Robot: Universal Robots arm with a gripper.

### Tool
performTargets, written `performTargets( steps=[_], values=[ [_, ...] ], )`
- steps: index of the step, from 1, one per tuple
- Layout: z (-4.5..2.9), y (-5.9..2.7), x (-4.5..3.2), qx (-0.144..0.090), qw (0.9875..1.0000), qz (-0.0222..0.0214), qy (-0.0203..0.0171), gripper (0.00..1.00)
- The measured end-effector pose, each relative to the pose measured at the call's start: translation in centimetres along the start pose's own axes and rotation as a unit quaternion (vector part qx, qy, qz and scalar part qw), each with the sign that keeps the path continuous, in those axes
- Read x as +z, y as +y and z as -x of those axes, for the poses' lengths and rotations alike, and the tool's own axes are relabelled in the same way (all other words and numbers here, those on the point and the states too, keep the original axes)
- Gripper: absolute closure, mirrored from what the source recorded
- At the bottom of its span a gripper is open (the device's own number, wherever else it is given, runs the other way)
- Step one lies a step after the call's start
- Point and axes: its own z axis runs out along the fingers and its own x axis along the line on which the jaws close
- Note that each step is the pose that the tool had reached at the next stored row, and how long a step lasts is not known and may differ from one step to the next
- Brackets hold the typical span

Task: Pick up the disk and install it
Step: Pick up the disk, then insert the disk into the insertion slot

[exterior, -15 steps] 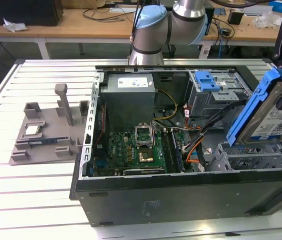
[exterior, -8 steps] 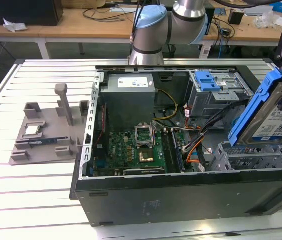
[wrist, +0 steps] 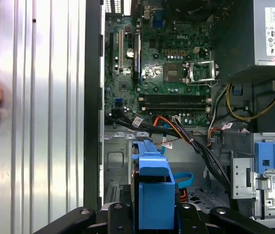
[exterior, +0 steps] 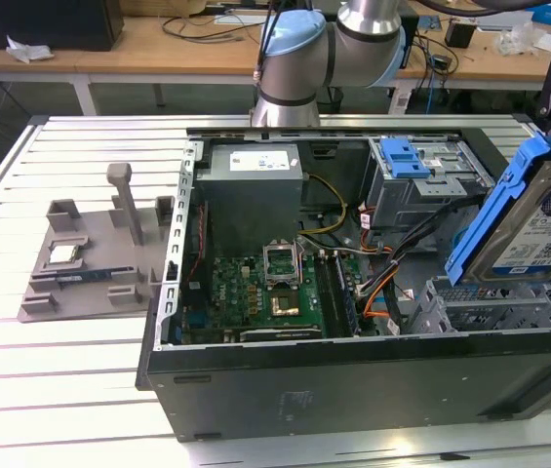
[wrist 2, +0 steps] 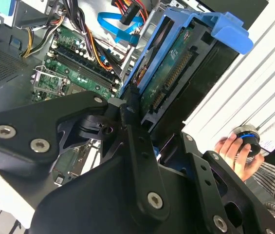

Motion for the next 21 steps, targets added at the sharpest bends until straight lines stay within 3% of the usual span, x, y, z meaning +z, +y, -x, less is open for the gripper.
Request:
performTargets(
  steps=[7,12,13,21],
  values=[
    [-0.01,-0.01,0.4,0.0,1.0,0.0001,0.0001,0.63],
    [-0.06,0.0,1.35,0.0,1.0,0.0003,0.0001,0.63],
    [-0.08,-0.03,1.93,0.0,1.0,0.0004,0.0,0.63],
    [-0.16,-0.13,3.92,0.0,1.0,0.0005,0.0,0.63]
  ],
)
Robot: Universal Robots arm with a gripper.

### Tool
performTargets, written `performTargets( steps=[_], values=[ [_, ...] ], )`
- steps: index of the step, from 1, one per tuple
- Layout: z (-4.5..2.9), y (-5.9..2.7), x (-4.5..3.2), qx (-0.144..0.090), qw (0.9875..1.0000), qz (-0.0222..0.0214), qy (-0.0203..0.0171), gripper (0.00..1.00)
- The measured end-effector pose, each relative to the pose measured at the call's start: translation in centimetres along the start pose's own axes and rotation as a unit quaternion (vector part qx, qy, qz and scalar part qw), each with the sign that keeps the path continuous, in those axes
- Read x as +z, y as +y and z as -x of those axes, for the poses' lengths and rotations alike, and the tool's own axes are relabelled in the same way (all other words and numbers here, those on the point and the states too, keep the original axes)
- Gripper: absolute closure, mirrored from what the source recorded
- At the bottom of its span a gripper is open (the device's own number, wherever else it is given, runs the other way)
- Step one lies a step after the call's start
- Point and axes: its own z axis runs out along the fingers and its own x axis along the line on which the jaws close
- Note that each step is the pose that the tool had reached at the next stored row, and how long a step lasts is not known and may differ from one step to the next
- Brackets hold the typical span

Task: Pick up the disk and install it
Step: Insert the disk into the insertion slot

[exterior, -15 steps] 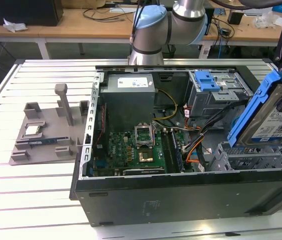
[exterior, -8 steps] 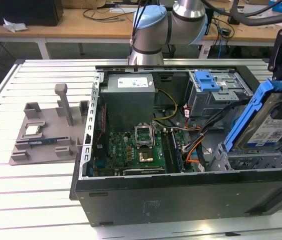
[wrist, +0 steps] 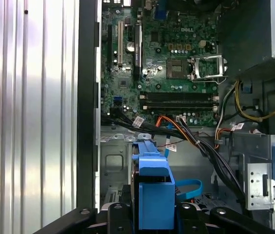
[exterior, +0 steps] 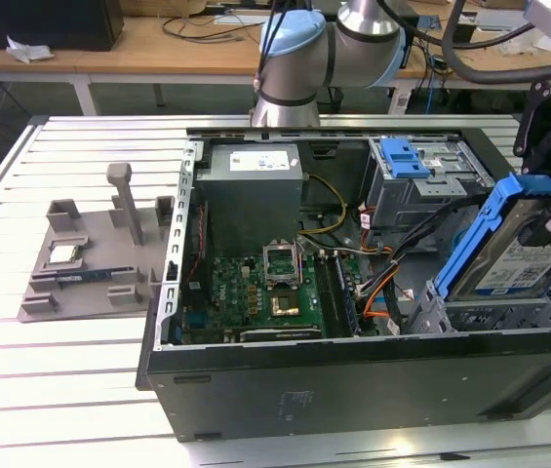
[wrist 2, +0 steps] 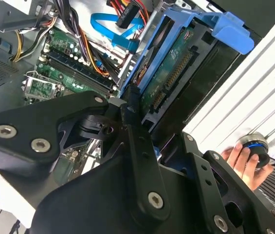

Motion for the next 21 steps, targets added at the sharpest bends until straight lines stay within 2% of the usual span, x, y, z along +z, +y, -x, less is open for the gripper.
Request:
performTargets(
  steps=[14,21],
  values=[
    [-0.13,-0.18,3.19,0.0,1.0,0.0003,0.0001,0.63],
    [-0.14,-0.2,3.4,0.0,1.0,0.0003,0.0,0.62]
  ],
)
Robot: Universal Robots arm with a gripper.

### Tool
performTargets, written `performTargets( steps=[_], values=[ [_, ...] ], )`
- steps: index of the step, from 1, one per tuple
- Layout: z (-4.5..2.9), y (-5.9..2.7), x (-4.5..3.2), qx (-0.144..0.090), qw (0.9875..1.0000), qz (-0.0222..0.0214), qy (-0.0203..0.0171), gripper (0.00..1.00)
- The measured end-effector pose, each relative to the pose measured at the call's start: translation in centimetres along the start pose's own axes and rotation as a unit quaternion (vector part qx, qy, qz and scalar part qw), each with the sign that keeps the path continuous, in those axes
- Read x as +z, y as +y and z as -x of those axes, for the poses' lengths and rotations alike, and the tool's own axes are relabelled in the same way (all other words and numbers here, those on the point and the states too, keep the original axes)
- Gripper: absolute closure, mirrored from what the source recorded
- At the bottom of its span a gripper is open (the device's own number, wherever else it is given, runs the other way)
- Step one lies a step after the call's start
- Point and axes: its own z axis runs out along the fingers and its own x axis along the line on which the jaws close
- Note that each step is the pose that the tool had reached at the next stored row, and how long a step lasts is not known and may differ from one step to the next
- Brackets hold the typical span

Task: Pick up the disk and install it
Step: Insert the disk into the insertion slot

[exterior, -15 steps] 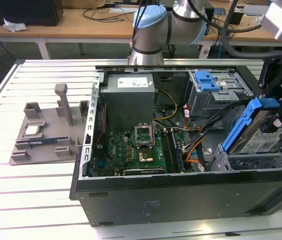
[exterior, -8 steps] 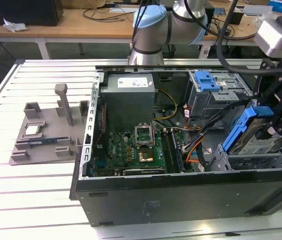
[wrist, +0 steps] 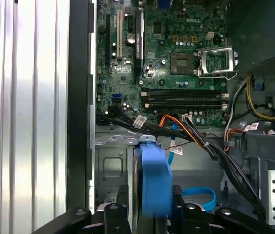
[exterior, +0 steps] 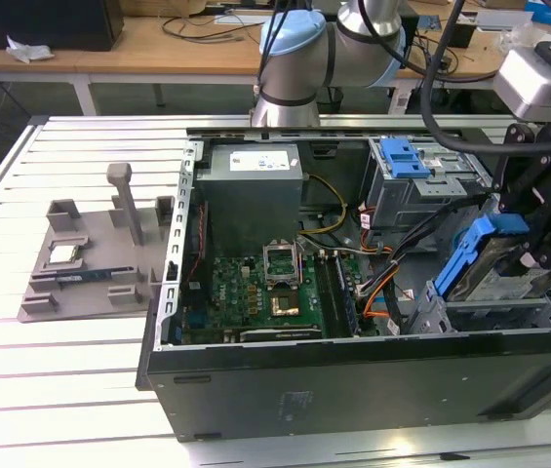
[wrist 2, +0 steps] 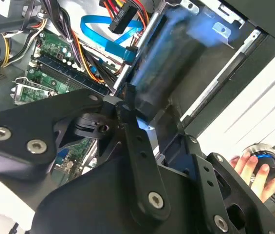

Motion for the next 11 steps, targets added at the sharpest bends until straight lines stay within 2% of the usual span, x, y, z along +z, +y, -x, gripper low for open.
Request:
performTargets(
  steps=[1,10,11],
  values=[
    [0.0,0.0,0.0,0.0,1.0,0.0,0.0001,0.56],
    [0.0,0.0,0.08,0.0,1.0,0.0,0.0001,0.56],
    [0.0,-0.01,0.1,0.0,1.0,0.0,0.0011,0.56]
  ],
)
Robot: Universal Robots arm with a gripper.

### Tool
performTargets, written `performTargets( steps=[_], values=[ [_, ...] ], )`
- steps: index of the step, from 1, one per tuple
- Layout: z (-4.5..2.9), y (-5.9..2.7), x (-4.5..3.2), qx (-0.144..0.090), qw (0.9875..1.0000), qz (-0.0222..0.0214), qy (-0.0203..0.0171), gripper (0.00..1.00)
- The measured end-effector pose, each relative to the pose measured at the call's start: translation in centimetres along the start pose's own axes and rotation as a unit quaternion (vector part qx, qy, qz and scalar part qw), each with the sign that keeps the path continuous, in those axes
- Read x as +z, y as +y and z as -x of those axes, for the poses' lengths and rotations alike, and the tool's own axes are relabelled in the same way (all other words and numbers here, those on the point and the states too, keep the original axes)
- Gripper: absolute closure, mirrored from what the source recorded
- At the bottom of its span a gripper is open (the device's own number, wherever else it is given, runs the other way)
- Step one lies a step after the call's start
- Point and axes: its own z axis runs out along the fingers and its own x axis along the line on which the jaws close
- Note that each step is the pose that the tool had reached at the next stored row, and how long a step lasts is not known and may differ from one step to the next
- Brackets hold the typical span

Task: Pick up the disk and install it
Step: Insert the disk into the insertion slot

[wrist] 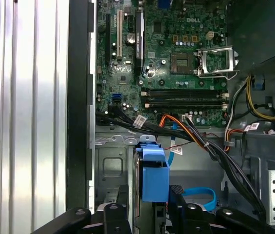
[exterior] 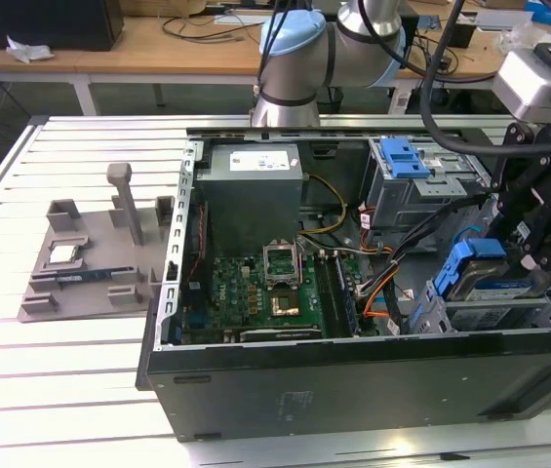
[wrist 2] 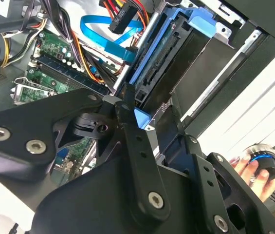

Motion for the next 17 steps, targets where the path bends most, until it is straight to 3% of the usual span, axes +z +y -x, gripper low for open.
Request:
performTargets(
  steps=[2,7,10,12,14,15,17],
  values=[
    [0.04,0.02,-0.29,0.0,1.0,0.0,0.0037,0.56],
    [0.21,0.08,-1.37,0.0,1.0,0.0,0.0053,0.56],
    [0.52,0.09,-1.55,0.0,1.0,0.0,0.0055,0.56],
    [0.58,0.09,-1.54,0.0,1.0,0.0001,0.0024,0.57],
    [0.71,0.09,-1.49,-0.002,1.0,0.0003,0.0004,0.7],
    [0.77,0.09,-1.46,-0.003,1.0,0.0004,0.0004,0.82],
    [1.4,0.04,-1.28,-0.007,1.0,0.001,0.0007,0.89]
  ],
)
